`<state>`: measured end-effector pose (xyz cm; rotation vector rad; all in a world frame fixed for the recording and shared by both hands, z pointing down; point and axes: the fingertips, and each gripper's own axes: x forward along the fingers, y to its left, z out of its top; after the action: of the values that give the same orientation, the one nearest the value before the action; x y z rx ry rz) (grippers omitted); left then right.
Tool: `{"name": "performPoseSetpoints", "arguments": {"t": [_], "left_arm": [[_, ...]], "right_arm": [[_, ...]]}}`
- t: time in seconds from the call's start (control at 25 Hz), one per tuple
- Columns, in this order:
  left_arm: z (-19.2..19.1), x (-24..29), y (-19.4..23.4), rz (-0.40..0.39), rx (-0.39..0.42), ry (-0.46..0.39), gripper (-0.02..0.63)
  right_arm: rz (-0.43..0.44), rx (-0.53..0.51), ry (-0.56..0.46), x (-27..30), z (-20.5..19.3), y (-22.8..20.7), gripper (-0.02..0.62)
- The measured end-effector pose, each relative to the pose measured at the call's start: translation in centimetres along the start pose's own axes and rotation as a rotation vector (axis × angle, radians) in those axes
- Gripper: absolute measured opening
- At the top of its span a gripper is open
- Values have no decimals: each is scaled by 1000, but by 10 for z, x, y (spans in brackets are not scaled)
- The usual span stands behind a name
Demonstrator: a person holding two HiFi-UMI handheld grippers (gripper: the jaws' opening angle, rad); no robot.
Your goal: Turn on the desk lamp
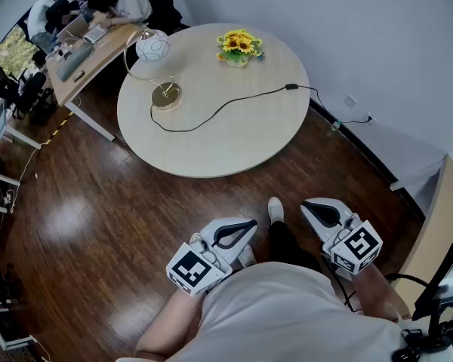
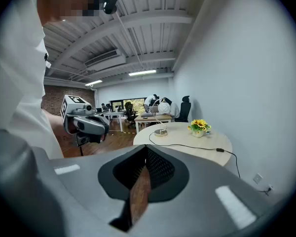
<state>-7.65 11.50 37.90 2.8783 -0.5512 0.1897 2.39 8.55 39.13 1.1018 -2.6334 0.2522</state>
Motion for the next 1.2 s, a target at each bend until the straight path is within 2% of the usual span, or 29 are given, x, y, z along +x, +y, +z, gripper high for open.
{"name": "performPoseSetpoints", "arguments": {"t": [0.16,0.36,0.6,0.92,1.2], "left_arm": [[10,3,32,47,-13,-6,18],[32,30,95,112,0,-14,18],[65,70,167,202,-19,-28,18],[85,114,238,302,-49,-36,18],[86,130,277,380,-89,-20,18]], "right_arm": [[18,8,5,27,2,-24,3],[47,-25,23,84,6,-96,3],[81,-76,102,152,9,-193,3],[76,-74,264,230,-34,-331,3],[52,-68,374,276,-74,-413,3]]}}
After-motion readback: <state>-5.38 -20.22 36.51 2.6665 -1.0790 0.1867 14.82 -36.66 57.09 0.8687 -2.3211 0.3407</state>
